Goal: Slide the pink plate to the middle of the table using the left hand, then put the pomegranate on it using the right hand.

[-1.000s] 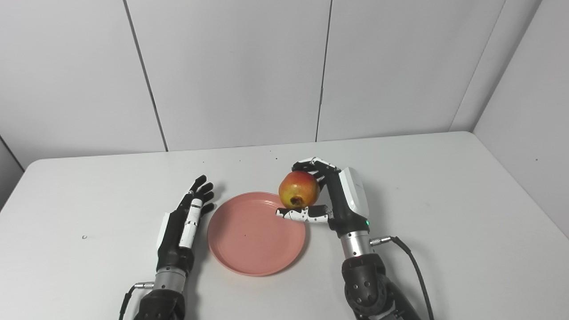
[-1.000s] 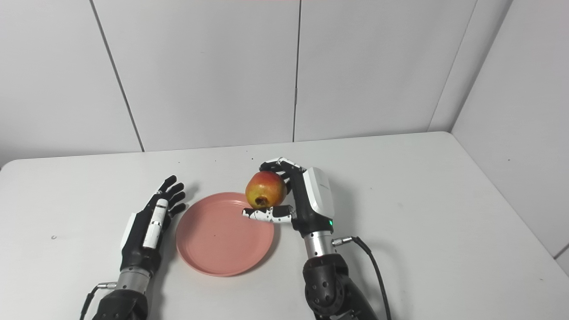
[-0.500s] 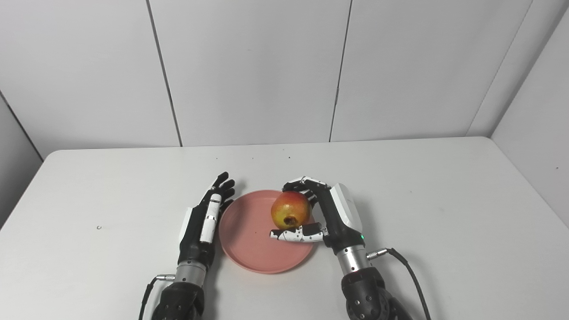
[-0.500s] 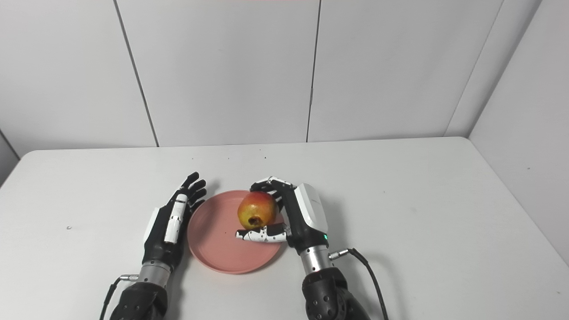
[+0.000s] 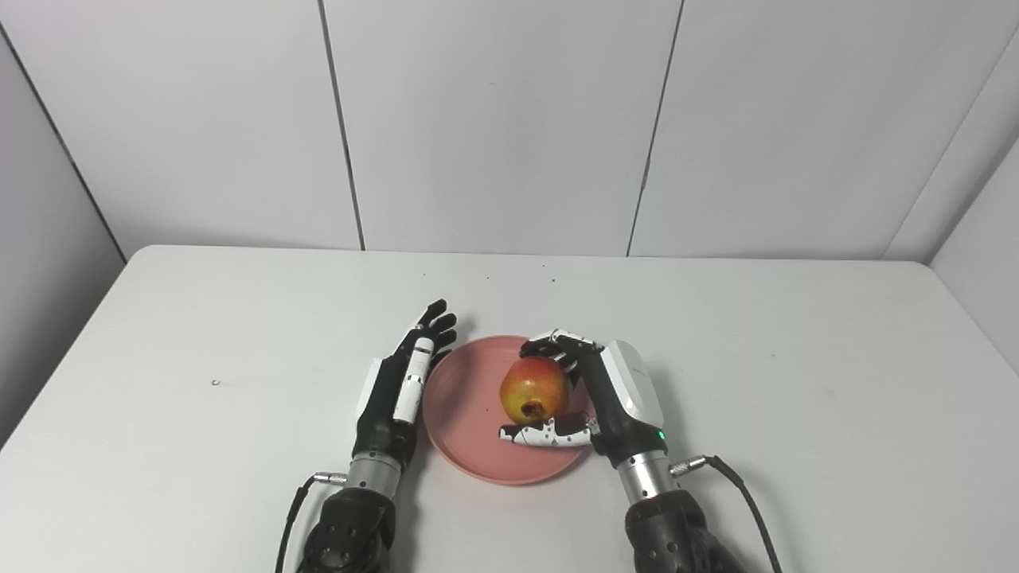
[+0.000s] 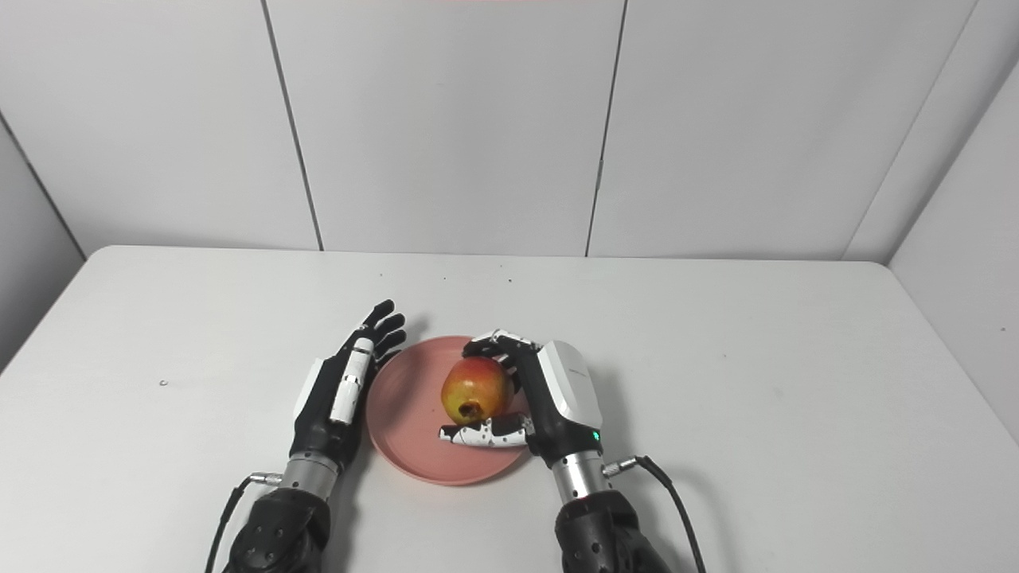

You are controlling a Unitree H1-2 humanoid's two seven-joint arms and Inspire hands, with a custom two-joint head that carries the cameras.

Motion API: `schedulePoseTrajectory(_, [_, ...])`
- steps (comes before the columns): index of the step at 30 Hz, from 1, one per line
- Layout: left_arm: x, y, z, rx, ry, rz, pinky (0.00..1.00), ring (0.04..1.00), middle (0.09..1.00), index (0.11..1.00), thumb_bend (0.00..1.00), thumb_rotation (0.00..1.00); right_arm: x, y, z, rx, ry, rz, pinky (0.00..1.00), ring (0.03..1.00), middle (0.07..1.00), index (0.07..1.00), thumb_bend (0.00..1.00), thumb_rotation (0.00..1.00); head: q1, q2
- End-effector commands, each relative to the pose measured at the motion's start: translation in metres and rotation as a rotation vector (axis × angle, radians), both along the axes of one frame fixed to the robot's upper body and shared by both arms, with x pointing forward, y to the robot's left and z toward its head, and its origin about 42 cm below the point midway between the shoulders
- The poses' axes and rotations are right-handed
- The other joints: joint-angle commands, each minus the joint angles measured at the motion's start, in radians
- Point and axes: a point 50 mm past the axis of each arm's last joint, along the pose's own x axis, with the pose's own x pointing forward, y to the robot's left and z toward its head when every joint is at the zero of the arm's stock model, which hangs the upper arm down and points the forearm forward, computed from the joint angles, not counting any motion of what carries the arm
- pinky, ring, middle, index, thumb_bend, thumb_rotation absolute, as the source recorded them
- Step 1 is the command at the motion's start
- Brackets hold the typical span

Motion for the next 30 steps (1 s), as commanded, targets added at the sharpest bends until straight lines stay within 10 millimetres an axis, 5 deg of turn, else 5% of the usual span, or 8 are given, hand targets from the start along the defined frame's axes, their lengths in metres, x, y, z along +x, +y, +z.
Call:
schedulePoseTrajectory(1, [0.0047, -0.0090, 0.0128, -0.012, -0.044, -0.010, 0.86, 0.895, 0.896, 0.883, 0.22, 1.00, 0.0074, 0.0081, 0.0241, 0.008, -0.112, 0.058, 0.36, 0.405, 0.461, 0.545, 0.51, 0.00, 0.003, -0.001])
schedulePoseTrajectory(8, [0.0048, -0.0088, 0.0133, -0.009, -0.052, -0.014, 0.86, 0.894, 0.897, 0.888, 0.22, 1.00, 0.0091, 0.0122, 0.0212, -0.032, -0.109, 0.070, 0.36, 0.408, 0.464, 0.546, 0.51, 0.00, -0.001, 0.001])
schedulePoseTrajectory(14, [0.0053, -0.0084, 0.0136, -0.011, -0.055, -0.011, 0.86, 0.896, 0.897, 0.885, 0.21, 1.00, 0.0080, 0.0122, 0.0173, -0.089, -0.096, 0.082, 0.50, 0.427, 0.493, 0.538, 0.51, 0.00, -0.003, 0.002])
schedulePoseTrajectory(17, [0.0055, -0.0078, 0.0136, -0.009, -0.058, -0.014, 0.86, 0.896, 0.897, 0.885, 0.21, 1.00, 0.0070, 0.0120, 0.0158, -0.100, -0.091, 0.088, 0.55, 0.588, 0.487, 0.516, 0.52, 0.00, -0.005, 0.002])
schedulePoseTrajectory(19, [0.0059, -0.0073, 0.0138, -0.008, -0.058, -0.014, 0.86, 0.898, 0.898, 0.885, 0.21, 1.00, 0.0063, 0.0122, 0.0150, -0.111, -0.093, 0.092, 0.60, 0.653, 0.647, 0.501, 0.52, 0.11, -0.007, 0.003])
schedulePoseTrajectory(24, [0.0065, -0.0069, 0.0140, -0.004, -0.060, -0.010, 0.86, 0.902, 0.901, 0.886, 0.21, 1.00, 0.0043, 0.0124, 0.0147, -0.135, -0.056, 0.113, 0.69, 0.730, 0.726, 0.498, 0.51, 0.15, -0.008, 0.004])
schedulePoseTrajectory(26, [0.0063, -0.0073, 0.0142, -0.002, -0.065, -0.005, 0.86, 0.898, 0.898, 0.881, 0.22, 1.00, 0.0036, 0.0119, 0.0149, -0.147, -0.046, 0.123, 0.71, 0.746, 0.741, 0.666, 0.61, 0.24, -0.009, 0.009])
schedulePoseTrajectory(30, [0.0057, -0.0080, 0.0150, -0.007, -0.071, -0.008, 0.86, 0.897, 0.899, 0.883, 0.22, 1.00, 0.0031, 0.0108, 0.0153, -0.172, -0.031, 0.133, 0.73, 0.765, 0.756, 0.725, 0.65, 0.32, -0.008, 0.010])
